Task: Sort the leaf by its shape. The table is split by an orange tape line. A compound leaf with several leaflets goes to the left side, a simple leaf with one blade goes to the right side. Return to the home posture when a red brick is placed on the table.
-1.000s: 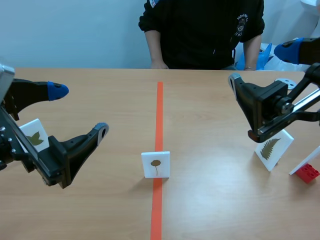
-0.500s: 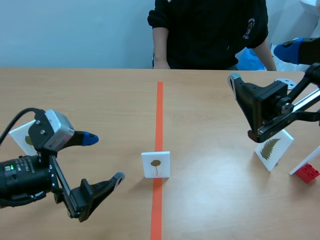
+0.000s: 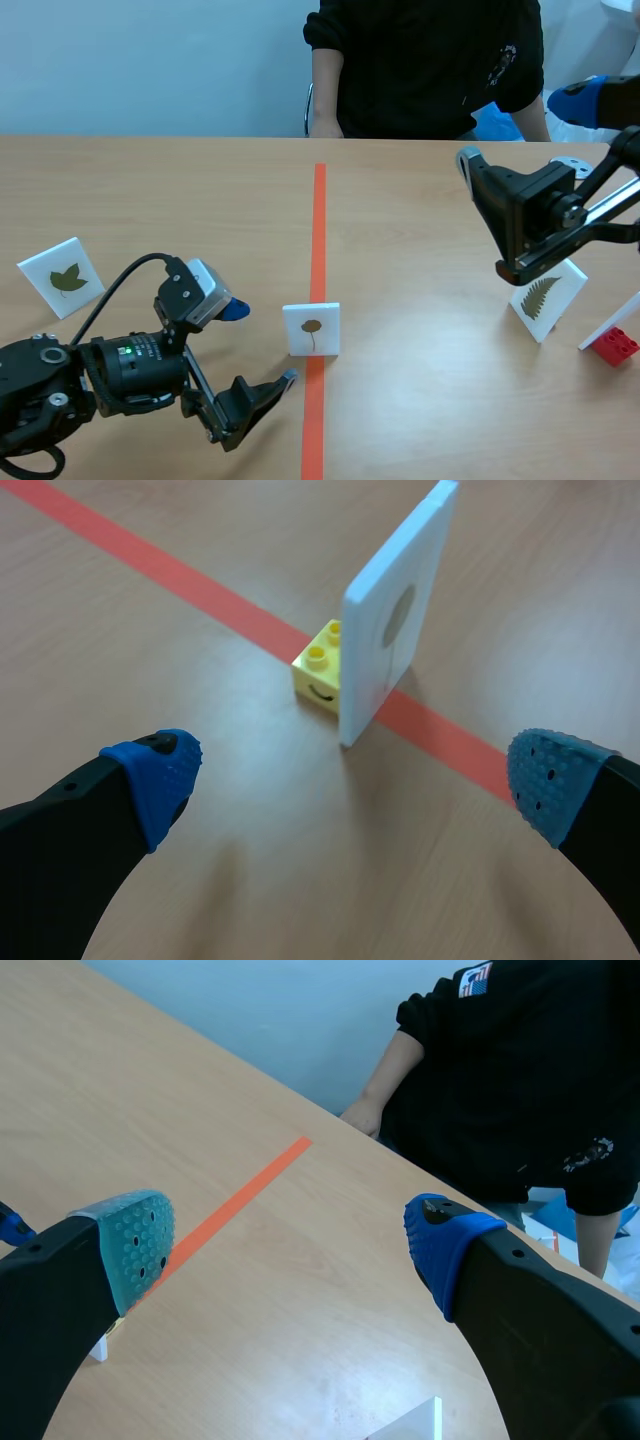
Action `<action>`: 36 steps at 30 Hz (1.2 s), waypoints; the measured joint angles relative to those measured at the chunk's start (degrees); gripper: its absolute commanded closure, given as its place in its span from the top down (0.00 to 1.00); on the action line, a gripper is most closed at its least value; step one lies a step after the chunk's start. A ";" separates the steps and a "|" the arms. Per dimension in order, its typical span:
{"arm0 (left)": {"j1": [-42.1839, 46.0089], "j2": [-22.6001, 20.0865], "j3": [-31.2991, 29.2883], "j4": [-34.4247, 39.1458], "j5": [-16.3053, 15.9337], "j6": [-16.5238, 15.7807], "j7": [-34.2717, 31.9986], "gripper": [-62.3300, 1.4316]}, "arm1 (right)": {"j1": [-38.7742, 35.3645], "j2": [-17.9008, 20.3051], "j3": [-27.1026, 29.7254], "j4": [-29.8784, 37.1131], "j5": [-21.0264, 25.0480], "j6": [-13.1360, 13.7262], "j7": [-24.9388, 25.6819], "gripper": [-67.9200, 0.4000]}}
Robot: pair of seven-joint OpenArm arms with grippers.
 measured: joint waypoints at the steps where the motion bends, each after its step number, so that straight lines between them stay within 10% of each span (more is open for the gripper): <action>1: -0.35 0.90 0.35 -0.66 0.00 -0.02 -0.20 1.00 | 0.00 0.00 0.00 0.00 0.00 0.00 0.00 0.70; 20: -7.61 11.85 5.81 -10.08 0.50 0.83 -1.60 1.00 | 0.00 0.00 0.00 0.00 0.00 0.00 0.02 0.70; 36: -7.61 10.86 6.86 -10.08 10.73 0.94 -4.87 1.00 | 0.00 0.00 0.00 0.00 0.00 0.00 0.02 0.70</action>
